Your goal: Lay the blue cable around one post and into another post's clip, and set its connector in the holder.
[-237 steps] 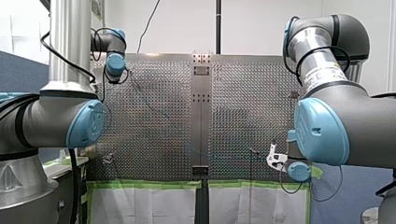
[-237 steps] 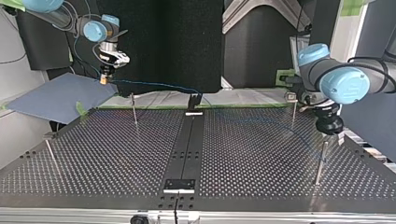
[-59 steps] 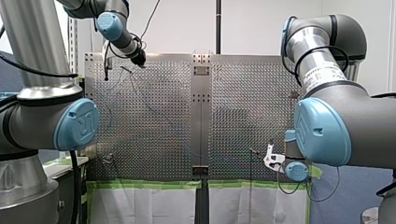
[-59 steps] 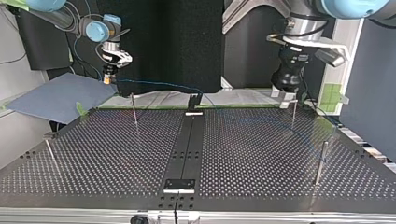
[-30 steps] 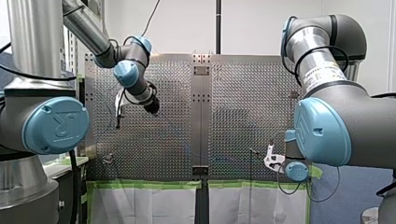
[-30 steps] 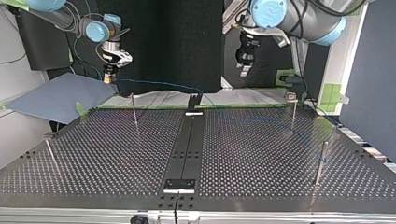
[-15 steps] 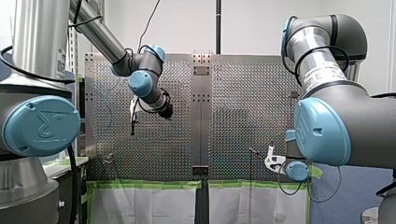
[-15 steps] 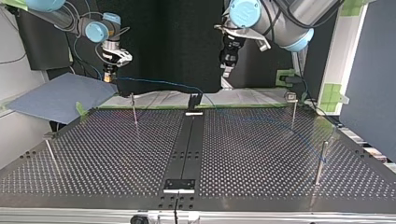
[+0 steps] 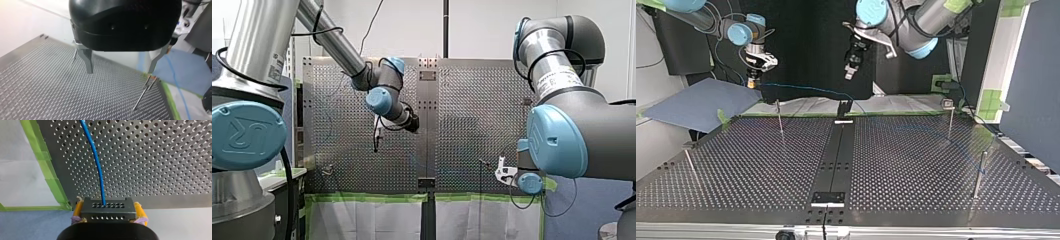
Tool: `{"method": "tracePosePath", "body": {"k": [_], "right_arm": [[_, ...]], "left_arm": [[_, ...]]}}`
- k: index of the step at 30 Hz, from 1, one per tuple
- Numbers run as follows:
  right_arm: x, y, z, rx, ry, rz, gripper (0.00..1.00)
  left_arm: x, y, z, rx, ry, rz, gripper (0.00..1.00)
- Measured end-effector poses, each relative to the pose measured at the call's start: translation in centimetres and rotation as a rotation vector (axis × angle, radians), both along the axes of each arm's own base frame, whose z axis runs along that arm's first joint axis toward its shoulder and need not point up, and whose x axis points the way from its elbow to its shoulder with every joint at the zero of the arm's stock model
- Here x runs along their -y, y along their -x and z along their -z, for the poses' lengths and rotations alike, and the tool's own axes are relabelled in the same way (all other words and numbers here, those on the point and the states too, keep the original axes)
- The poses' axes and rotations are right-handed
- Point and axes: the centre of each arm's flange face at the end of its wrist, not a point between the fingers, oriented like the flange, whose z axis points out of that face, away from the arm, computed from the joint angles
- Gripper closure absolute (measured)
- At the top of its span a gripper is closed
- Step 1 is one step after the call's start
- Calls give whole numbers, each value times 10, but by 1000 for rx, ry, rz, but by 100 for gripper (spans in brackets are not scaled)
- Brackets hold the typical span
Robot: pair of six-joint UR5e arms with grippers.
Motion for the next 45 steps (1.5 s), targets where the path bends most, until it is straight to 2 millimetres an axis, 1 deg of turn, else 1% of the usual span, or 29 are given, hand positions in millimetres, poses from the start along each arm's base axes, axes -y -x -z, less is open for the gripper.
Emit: {"method": "tracePosePath", "body": {"k": [8,11,14,19,32,35,39,45], "right_arm": [[2,3,-2,3,10,12,100],[3,3,-4,2,6,14,100],[3,2,-9,2,6,12,100],[4,3,-14,-3,0,13,100],[4,3,-16,-20,3,12,100],[4,3,-16,-19,4,12,100],[4,3,-16,-19,4,12,100],[5,4,-16,-17,7,13,100]], "left_arm": [[25,17,27,13,-24,63,0],[28,15,37,17,-34,68,0],[26,6,49,17,-38,64,0],[19,-14,70,12,-33,61,0],[2,-60,114,6,-1,54,0],[4,-69,121,16,14,49,0],[15,-80,127,33,50,51,0],[27,-84,144,49,70,58,0]]}}
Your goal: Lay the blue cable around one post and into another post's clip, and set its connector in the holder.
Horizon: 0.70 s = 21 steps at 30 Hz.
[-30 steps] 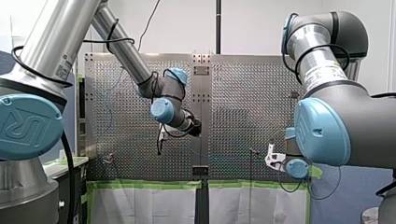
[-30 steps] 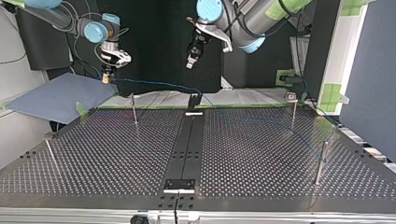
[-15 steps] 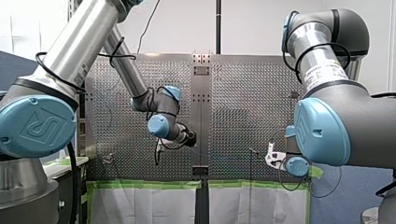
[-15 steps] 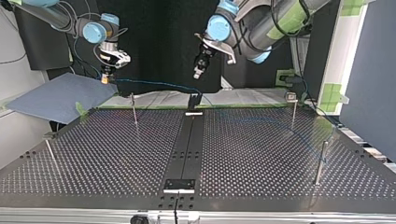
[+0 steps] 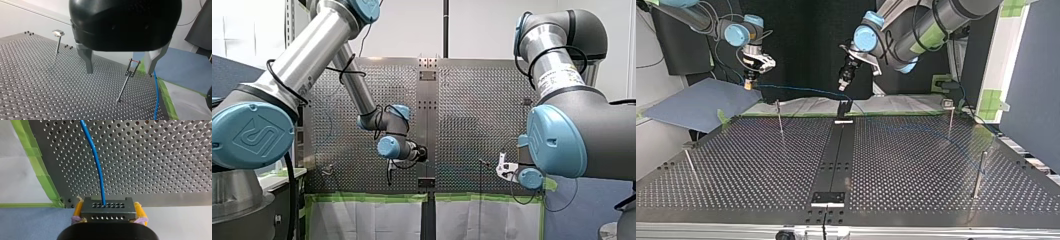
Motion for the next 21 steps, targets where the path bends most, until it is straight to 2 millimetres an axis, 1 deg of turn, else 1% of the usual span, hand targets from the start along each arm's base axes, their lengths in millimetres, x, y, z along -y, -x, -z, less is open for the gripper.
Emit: {"method": "tracePosePath", "body": {"k": [5,14,17,21], "right_arm": [[1,0,-1,2,7,0,100],[0,-3,-1,0,7,-5,100],[0,-3,-1,1,8,-6,100],[0,-4,-1,3,10,-7,100]], "left_arm": [[3,-1,6,26,4,-1,0],[11,-7,2,112,13,8,0],[13,-7,6,125,21,11,0],[15,-6,20,130,26,17,0]]}}
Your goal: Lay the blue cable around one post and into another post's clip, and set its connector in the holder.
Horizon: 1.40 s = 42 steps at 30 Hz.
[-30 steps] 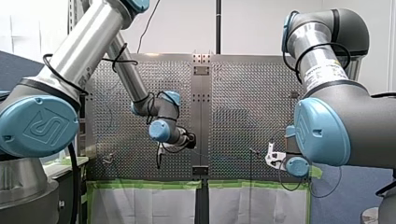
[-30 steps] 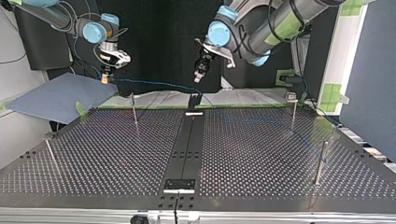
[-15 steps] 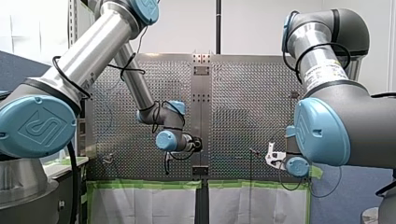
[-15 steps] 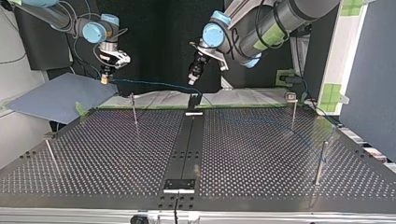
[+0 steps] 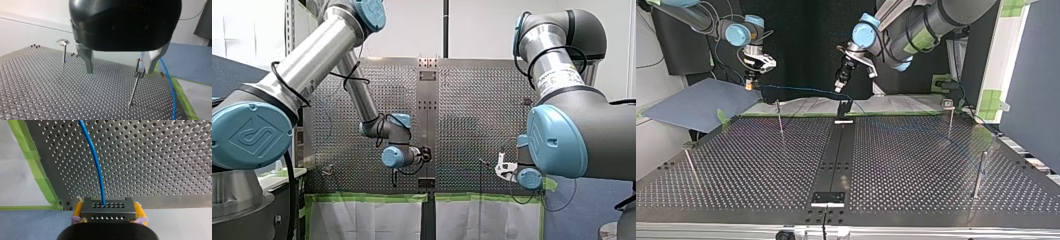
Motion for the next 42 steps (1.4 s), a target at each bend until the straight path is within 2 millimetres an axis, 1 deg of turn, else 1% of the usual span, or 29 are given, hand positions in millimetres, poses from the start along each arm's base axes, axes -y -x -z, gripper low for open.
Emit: {"method": "tracePosePath", "body": {"k": [6,10,16,24,28,36,42], "right_arm": [[-1,-1,0,1,0,-3,100],[-1,-2,0,1,-1,-5,100],[-1,-3,0,2,-1,-5,100],[-1,-3,0,3,-3,-5,100],[-2,-3,0,3,-4,-6,100],[-2,-3,0,5,-4,-5,100],[-2,-3,0,5,-3,-5,100]], "left_arm": [[2,2,22,1,1,9,0],[6,2,32,15,7,16,0],[18,3,39,17,7,23,0],[36,6,62,-26,-33,22,0],[42,0,62,-21,-33,0,0],[49,-17,52,20,-19,-56,0],[46,-20,51,23,-59,-98,0]]}}
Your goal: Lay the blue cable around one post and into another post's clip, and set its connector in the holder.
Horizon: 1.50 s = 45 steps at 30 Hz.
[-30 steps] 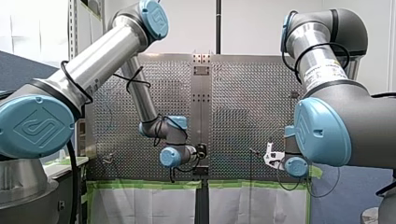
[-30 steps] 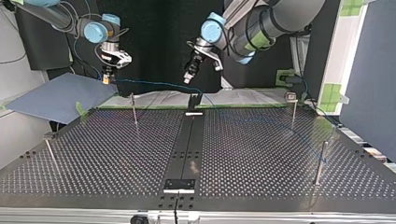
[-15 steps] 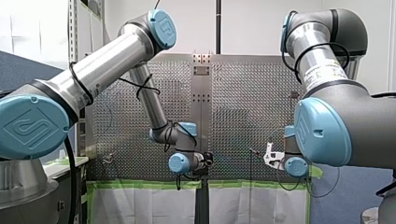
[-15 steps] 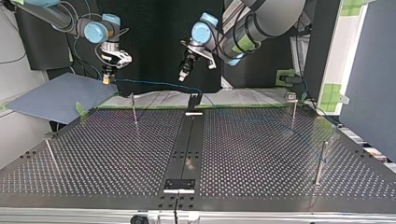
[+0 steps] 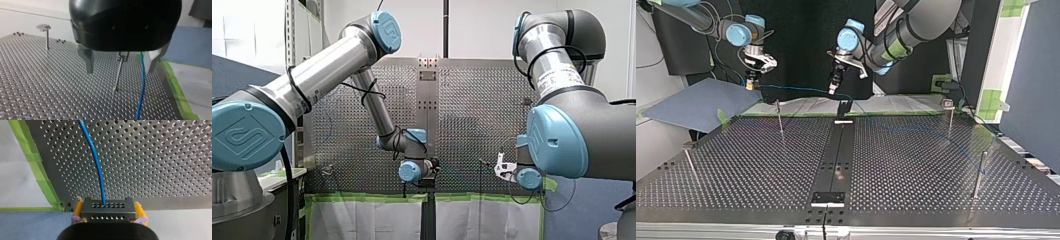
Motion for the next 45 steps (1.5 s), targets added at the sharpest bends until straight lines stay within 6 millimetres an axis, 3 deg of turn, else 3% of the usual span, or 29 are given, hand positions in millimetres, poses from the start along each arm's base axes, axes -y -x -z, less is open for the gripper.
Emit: {"method": "tracePosePath", "body": {"k": [12,24,32,45], "right_arm": [[1,0,0,1,5,0,100],[0,0,0,0,-1,0,100],[0,0,0,-2,-2,0,100],[-1,0,0,-4,-5,-1,100]], "left_arm": [[-5,2,6,-28,-68,-49,0],[12,-6,38,-82,-96,-52,0],[23,-30,25,-60,-50,-67,0],[20,-36,24,-57,-44,-79,0]]}}
